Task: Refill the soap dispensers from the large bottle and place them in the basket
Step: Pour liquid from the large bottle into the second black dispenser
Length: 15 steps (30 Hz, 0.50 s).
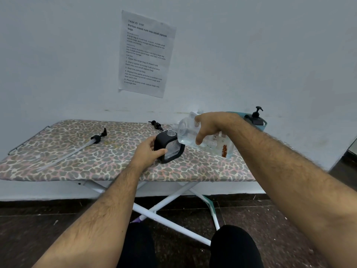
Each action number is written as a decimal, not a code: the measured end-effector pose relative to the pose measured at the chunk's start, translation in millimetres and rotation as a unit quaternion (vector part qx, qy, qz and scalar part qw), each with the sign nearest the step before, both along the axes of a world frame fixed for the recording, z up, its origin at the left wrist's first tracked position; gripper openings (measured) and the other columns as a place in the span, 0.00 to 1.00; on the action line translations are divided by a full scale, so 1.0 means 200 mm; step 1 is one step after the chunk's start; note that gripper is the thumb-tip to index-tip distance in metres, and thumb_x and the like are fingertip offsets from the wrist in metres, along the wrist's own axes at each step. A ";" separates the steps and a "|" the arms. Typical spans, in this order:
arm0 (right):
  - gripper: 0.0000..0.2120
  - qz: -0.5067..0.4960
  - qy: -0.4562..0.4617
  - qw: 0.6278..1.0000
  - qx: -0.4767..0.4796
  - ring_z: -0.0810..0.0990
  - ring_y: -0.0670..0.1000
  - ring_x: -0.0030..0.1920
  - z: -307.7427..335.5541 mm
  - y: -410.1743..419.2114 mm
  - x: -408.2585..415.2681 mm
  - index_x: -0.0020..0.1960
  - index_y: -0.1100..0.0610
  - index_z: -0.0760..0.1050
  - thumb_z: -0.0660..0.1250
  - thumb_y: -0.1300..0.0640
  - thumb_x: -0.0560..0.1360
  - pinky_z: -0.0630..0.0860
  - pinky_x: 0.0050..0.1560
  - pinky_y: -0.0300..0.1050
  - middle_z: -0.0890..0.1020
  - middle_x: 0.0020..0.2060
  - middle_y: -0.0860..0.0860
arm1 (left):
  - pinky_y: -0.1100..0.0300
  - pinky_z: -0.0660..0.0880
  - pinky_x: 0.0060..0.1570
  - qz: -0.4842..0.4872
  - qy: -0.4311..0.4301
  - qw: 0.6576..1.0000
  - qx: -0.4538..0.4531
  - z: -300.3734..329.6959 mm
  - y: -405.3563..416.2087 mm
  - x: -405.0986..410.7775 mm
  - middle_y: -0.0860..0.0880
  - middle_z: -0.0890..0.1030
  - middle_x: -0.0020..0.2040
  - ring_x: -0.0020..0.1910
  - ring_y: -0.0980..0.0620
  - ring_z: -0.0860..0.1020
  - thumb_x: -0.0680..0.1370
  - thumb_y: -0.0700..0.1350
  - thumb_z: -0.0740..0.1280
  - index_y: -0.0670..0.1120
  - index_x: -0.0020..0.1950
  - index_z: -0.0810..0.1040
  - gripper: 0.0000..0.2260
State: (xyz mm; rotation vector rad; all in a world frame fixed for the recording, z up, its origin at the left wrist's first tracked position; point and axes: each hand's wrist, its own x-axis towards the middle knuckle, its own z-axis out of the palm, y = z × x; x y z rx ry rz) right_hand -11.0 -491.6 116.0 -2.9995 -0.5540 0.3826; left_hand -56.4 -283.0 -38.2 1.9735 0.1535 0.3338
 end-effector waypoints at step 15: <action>0.36 0.009 -0.008 1.000 -0.023 0.77 0.51 0.44 0.01 0.01 0.01 0.71 0.51 0.66 0.78 0.49 0.69 0.77 0.44 0.48 0.74 0.62 0.52 | 0.61 0.71 0.58 -0.002 0.001 1.000 -0.007 0.00 0.01 0.00 0.45 0.76 0.67 0.62 0.51 0.75 0.73 0.41 0.74 0.43 0.73 0.68 0.30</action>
